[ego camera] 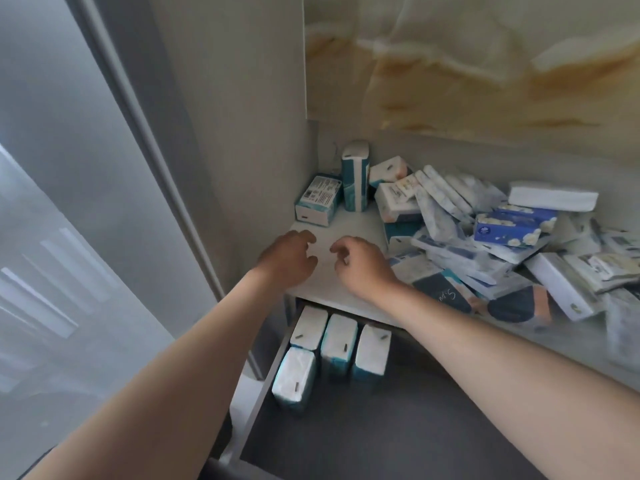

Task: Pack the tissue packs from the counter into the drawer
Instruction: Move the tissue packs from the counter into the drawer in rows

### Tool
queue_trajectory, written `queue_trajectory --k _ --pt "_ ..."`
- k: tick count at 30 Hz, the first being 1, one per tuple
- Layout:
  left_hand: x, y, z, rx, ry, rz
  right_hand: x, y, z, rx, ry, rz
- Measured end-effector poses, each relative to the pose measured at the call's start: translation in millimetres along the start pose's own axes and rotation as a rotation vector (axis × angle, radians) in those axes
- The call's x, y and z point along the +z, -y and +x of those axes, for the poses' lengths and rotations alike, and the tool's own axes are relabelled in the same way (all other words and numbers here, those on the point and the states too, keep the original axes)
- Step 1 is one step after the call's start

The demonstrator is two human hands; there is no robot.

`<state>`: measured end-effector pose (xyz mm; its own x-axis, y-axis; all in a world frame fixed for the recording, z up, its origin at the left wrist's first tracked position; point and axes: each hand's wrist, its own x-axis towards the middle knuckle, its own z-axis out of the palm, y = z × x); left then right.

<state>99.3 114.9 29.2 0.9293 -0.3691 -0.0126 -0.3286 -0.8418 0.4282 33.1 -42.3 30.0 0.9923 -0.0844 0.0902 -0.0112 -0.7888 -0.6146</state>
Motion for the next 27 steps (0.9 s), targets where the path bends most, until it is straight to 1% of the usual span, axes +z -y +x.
queue_trajectory --k 2,5,7,9,12,15,17,19,22,24,27 --pt "2.0 5.8 19.7 -0.035 -0.077 -0.033 -1.9 -4.4 28.9 -0.02 0.0 -0.1" --pt "9.5 12.5 45.7 -0.043 -0.141 -0.049 0.0 -9.6 70.4 0.004 0.041 -0.238" --pt "15.5 16.2 61.4 -0.006 -0.185 -0.017 3.8 -11.9 97.8 0.006 0.088 -0.34" --pt "20.4 18.9 76.1 0.05 -0.238 0.006 9.3 -13.7 123.8 -0.004 0.174 -0.394" --pt "26.2 19.0 92.3 0.104 -0.225 -0.055 20.6 -15.3 157.0 -0.029 0.312 -0.454" --pt "33.6 19.2 101.2 0.145 -0.205 -0.102 32.0 -20.0 172.7 -0.095 0.341 -0.547" --pt "37.9 22.0 103.8 0.148 -0.219 -0.105 34.3 -25.7 168.6 -0.137 0.306 -0.507" --pt "42.5 26.7 104.9 0.113 -0.214 -0.114 32.9 -33.0 159.4 -0.203 0.247 -0.441" --pt "48.9 29.8 104.5 0.03 -0.216 -0.227 30.0 -43.6 143.6 -0.265 0.182 -0.3" --pt "50.5 27.3 101.2 -0.019 -0.19 -0.3 28.4 -45.7 134.1 -0.253 0.127 -0.161" --pt "51.4 22.8 92.3 -0.014 -0.12 -0.411 24.8 -39.1 116.9 -0.141 0.061 -0.065"
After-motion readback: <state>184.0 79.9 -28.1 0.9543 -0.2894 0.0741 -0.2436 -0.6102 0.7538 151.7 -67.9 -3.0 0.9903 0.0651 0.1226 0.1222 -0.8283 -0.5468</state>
